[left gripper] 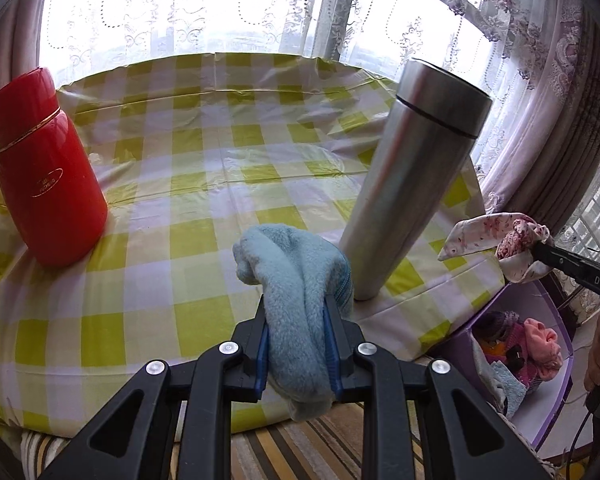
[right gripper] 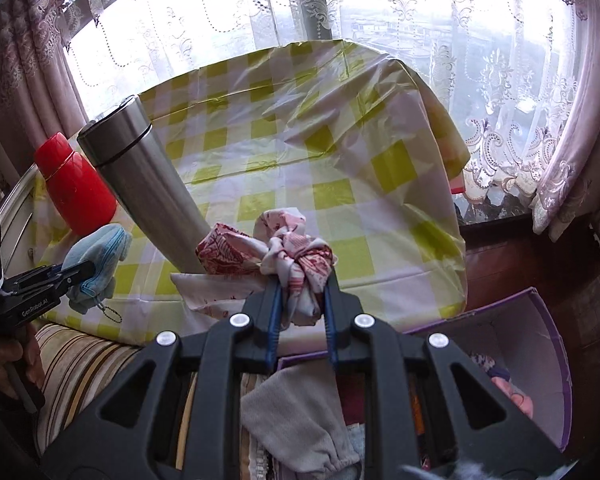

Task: Organize soft objects
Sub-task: 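Carry blue pouch and floral cloth into the box and open both tools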

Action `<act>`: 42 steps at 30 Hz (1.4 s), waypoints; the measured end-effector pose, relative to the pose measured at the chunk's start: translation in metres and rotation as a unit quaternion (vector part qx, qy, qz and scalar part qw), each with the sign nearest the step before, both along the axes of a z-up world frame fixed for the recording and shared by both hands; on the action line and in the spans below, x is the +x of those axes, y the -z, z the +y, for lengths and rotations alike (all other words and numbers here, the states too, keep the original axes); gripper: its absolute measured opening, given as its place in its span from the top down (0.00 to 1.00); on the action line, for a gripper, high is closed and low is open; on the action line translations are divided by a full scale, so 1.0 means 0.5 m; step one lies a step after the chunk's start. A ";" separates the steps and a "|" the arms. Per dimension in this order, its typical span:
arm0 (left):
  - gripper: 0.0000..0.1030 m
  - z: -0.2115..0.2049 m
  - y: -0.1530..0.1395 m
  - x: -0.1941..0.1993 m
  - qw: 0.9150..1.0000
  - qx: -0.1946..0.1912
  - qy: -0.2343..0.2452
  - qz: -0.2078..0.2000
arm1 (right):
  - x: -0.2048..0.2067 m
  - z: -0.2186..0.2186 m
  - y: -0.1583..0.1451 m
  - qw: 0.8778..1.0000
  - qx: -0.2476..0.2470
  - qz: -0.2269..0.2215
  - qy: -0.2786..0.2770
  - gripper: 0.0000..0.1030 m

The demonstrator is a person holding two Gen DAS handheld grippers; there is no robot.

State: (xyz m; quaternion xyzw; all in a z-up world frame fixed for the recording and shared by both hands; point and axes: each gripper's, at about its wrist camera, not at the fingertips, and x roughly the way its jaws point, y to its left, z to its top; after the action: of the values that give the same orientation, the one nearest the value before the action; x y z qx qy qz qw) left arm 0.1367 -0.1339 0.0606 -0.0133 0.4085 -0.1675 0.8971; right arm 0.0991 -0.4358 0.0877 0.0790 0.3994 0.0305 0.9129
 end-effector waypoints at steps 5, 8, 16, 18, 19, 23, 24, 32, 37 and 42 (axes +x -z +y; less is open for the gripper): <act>0.77 -0.061 -0.017 -0.046 0.999 -0.018 0.041 -0.002 | -0.069 -0.021 -0.001 0.999 -0.005 0.011 0.030 0.79; 0.77 -0.103 -0.026 -0.077 0.996 -0.039 0.074 0.003 | -0.113 -0.041 -0.005 0.998 -0.015 0.012 0.053 0.79; 0.77 -0.245 -0.035 -0.158 0.982 -0.086 0.164 0.027 | -0.233 -0.119 -0.018 0.991 -0.038 0.011 0.127 0.79; 0.77 -0.278 -0.033 -0.171 0.979 -0.093 0.178 0.038 | -0.257 -0.138 -0.017 0.989 -0.040 0.013 0.144 0.79; 0.76 -0.294 -0.031 -0.179 0.977 -0.092 0.186 0.043 | -0.267 -0.149 -0.015 0.987 -0.042 0.015 0.153 0.79; 0.58 -0.340 -0.024 -0.196 0.970 -0.117 0.205 0.060 | -0.303 -0.188 -0.007 0.981 -0.048 0.022 0.188 0.78; 0.46 -0.352 -0.020 -0.197 0.969 -0.119 0.208 0.066 | -0.309 -0.196 -0.004 0.979 -0.050 0.024 0.197 0.75; 0.37 -0.362 0.032 -0.258 0.968 -0.065 0.213 0.111 | -0.354 -0.198 0.020 0.973 -0.052 0.044 0.221 0.39; 0.35 -0.347 0.071 -0.315 0.971 -0.037 0.203 0.118 | -0.387 -0.161 0.043 0.969 -0.077 0.065 0.225 0.34; 0.30 -0.355 0.077 -0.321 0.974 -0.030 0.196 0.111 | -0.402 -0.144 0.064 0.971 -0.061 0.076 0.220 0.34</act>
State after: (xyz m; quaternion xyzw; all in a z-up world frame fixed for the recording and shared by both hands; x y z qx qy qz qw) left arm -0.0236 -0.3114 0.0219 0.0215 0.4948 -0.3501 0.7951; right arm -0.1018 -0.5080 0.0557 0.1107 0.4419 -0.2015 0.8671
